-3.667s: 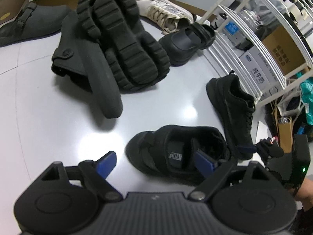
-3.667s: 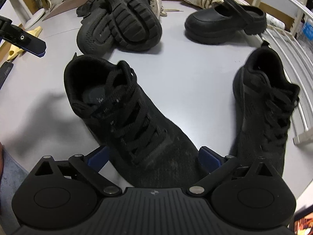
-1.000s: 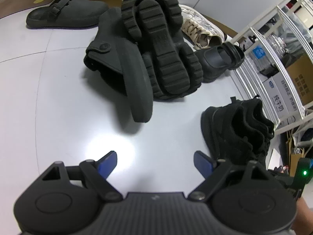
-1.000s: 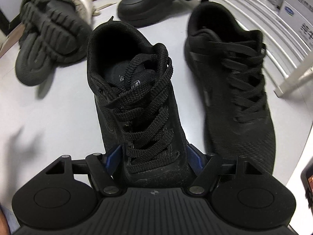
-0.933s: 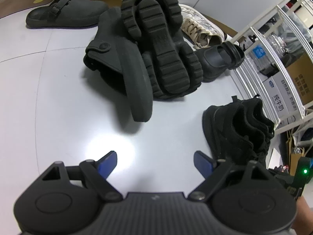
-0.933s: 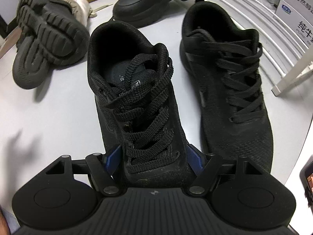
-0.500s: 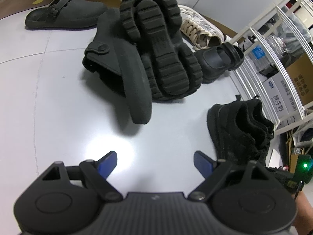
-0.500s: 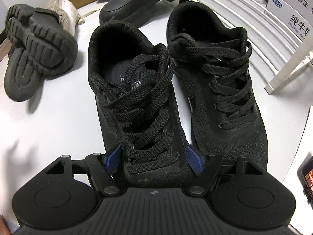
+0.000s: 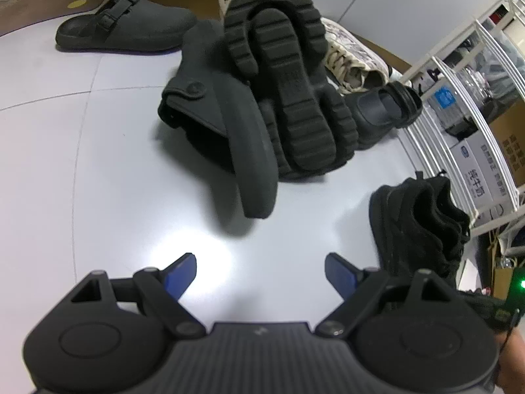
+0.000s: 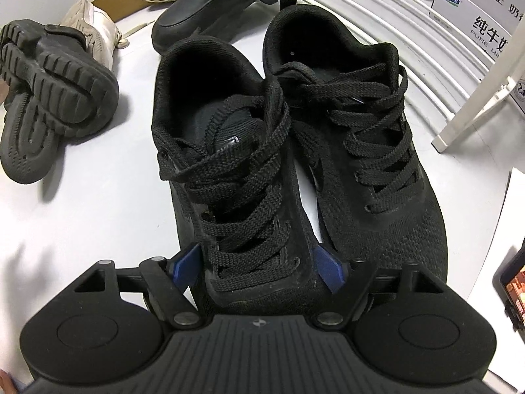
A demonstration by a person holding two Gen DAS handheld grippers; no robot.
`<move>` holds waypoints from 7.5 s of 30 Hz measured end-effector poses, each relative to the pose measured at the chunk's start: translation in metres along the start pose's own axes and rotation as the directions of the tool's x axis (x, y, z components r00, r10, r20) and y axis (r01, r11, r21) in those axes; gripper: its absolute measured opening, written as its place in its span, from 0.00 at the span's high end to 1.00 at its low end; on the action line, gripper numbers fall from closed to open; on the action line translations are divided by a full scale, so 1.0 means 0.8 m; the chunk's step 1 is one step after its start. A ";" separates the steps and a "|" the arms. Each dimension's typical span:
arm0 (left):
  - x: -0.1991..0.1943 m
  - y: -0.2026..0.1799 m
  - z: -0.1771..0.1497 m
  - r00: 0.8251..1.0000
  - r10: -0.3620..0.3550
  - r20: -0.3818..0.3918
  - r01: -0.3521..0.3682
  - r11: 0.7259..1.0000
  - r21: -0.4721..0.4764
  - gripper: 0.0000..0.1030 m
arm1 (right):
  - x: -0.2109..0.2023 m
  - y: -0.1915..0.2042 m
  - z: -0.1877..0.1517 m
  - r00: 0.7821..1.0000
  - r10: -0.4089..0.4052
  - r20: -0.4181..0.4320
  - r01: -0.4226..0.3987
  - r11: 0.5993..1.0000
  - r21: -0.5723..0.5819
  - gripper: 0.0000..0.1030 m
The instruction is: Organize scattered shoes
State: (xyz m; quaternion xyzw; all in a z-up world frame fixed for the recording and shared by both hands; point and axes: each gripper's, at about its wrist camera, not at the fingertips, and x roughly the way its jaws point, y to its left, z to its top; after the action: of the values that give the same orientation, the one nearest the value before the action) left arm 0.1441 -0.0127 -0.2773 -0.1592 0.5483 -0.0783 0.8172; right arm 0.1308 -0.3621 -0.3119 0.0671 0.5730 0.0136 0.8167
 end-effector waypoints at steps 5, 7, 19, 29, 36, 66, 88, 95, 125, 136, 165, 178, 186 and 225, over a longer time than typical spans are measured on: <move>-0.009 0.014 0.021 0.998 0.026 0.050 -0.024 0.999 -0.025 0.16 | -0.016 0.007 -0.006 0.999 -0.019 0.040 0.022 0.997 -0.072 0.23; -0.013 0.019 0.028 0.997 0.036 0.069 -0.034 0.999 -0.035 0.16 | -0.017 0.011 -0.004 0.999 -0.020 0.049 0.025 0.996 -0.089 0.22; -0.016 0.042 0.049 0.990 0.084 0.111 -0.078 0.995 -0.057 0.16 | -0.001 -0.004 0.002 0.999 -0.010 0.033 0.012 0.998 -0.054 0.27; -0.013 0.061 0.068 0.982 0.115 0.153 -0.105 0.992 -0.073 0.16 | 0.004 -0.006 0.007 0.999 -0.012 0.033 0.013 0.999 -0.029 0.26; -0.006 0.076 0.085 0.971 0.126 0.203 -0.105 0.988 -0.113 0.18 | -0.017 0.004 -0.004 0.999 -0.009 0.046 0.012 0.997 -0.070 0.22; 0.040 0.110 0.096 0.963 -0.053 0.263 0.115 0.967 -0.226 0.68 | -0.040 0.048 -0.026 0.998 0.037 0.053 -0.026 0.982 -0.186 0.22; 0.076 0.128 0.110 0.938 -0.118 0.326 0.225 0.923 -0.314 0.73 | -0.040 0.046 -0.029 0.997 0.054 0.051 -0.044 0.982 -0.184 0.22; 0.052 0.140 0.110 0.924 -0.074 0.376 0.198 0.932 -0.304 0.91 | -0.037 0.046 -0.029 0.998 0.051 0.047 -0.041 0.981 -0.191 0.22; 0.053 0.201 0.118 0.916 -0.034 0.401 0.192 0.913 -0.361 0.53 | -0.028 0.053 -0.028 0.998 0.038 0.044 -0.027 0.974 -0.223 0.18; 0.062 0.205 0.126 0.903 -0.088 0.421 0.260 0.891 -0.372 0.69 | -0.027 0.053 -0.029 0.999 0.037 0.036 -0.028 0.975 -0.222 0.17; -0.038 0.228 0.091 0.900 0.076 0.430 0.073 0.945 -0.318 0.90 | -0.024 0.055 -0.030 0.999 0.039 0.032 -0.031 0.973 -0.228 0.17; 0.001 0.202 0.096 0.927 0.080 0.366 0.034 0.955 -0.295 0.75 | -0.025 0.056 -0.031 0.999 0.039 0.031 -0.031 0.972 -0.234 0.17; 0.008 0.179 0.095 0.940 0.081 0.332 -0.013 0.979 -0.203 0.57 | -0.025 0.054 -0.029 0.999 0.049 0.024 -0.042 0.972 -0.233 0.17; -0.098 0.150 0.034 0.937 -0.053 0.346 0.140 0.963 -0.232 0.91 | -0.036 0.062 -0.038 0.993 0.118 0.021 -0.112 0.972 -0.207 0.17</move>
State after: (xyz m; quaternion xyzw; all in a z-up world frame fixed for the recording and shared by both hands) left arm 0.1329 0.1281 -0.2408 -0.3000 0.3977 -0.0198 0.8669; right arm 0.0950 -0.3127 -0.2891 0.0157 0.5501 0.1188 0.8265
